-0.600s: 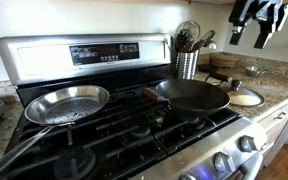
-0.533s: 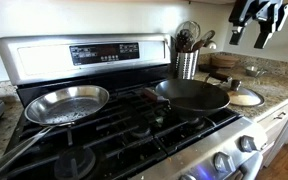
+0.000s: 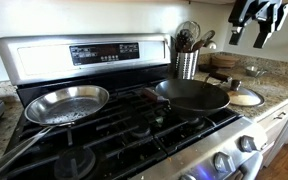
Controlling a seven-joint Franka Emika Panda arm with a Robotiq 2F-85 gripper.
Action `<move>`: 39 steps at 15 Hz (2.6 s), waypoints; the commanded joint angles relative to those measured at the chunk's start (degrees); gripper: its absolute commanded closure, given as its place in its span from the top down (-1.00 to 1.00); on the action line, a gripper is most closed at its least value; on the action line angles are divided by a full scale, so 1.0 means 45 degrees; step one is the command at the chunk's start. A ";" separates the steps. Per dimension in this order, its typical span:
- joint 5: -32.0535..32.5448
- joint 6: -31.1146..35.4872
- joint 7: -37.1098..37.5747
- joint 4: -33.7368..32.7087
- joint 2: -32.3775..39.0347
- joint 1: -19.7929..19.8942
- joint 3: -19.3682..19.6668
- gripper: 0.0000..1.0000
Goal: Cover the pan on the right with the silver lid
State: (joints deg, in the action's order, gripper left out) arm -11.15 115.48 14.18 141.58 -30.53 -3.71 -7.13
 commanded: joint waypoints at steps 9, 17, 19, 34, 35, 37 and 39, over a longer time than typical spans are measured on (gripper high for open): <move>0.4129 0.3914 0.0382 0.2827 -0.1121 0.1172 -0.0321 1.00; 0.4918 0.4446 -0.2013 0.2866 -0.1176 0.2237 0.1548 1.00; 0.4955 0.4417 -0.2718 0.2686 -0.0953 0.2490 0.2046 1.00; 0.5207 0.4989 -0.5022 0.2361 0.0651 0.3018 0.3522 1.00; 0.5269 0.5350 -0.5393 0.2329 0.0940 0.3060 0.3757 1.00; 0.5281 0.6013 -0.5852 0.2163 0.1589 0.3184 0.4096 1.00; 0.5129 0.6732 -0.6440 0.1967 0.2290 0.3187 0.4470 1.00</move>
State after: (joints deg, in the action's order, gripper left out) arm 11.47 141.51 -11.28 152.56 -25.23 10.04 11.03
